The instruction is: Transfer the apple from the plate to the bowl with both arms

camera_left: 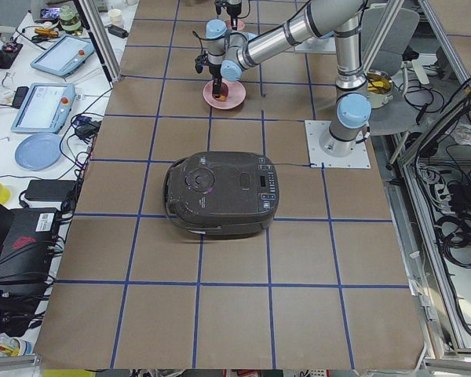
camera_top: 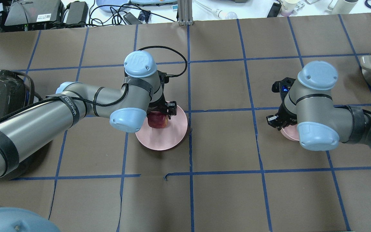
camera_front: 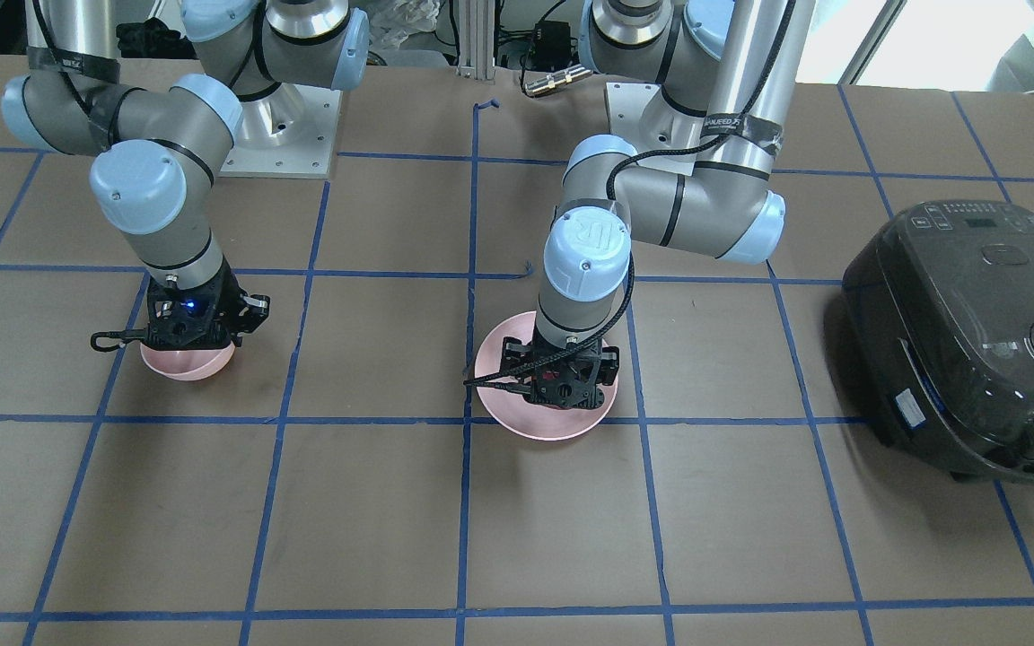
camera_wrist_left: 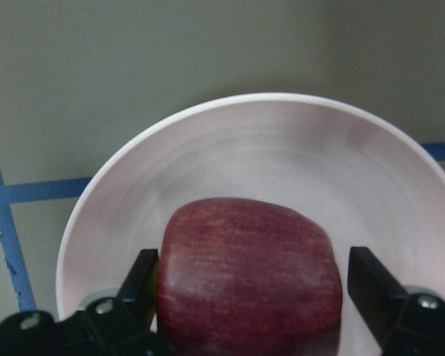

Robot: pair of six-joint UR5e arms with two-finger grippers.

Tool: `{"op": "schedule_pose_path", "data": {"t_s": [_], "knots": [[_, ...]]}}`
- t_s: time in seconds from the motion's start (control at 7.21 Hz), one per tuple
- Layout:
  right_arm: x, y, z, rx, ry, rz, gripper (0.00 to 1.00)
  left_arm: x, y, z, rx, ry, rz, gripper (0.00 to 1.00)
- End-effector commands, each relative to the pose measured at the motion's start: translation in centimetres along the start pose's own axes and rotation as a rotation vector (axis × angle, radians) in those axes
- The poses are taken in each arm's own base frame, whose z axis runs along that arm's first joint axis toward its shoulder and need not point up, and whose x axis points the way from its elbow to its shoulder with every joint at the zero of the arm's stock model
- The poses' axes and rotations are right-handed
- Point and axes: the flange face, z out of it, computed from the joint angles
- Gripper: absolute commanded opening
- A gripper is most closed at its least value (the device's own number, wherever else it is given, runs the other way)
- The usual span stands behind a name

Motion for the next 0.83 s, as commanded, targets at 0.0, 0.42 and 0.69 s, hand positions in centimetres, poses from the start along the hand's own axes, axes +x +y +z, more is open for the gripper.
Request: {"op": "schedule_pose_path", "data": {"t_s": [0.0, 0.42, 0.69], "knots": [[-2.8, -1.0, -1.9, 0.038, 0.010, -0.047, 0.00, 0.0, -0.2, -1.2, 0.028, 0.003, 0.019, 0.10], [-15.1, -1.5, -2.6, 0.076, -0.015, -0.141, 0.00, 0.0, -1.5, -4.7, 0.095, 0.007, 0.014, 0.04], [-19.4, -0.5, -2.0, 0.072, -0.021, -0.146, 0.00, -0.1, -1.5, -5.8, 0.111, 0.009, 0.013, 0.04]]}}
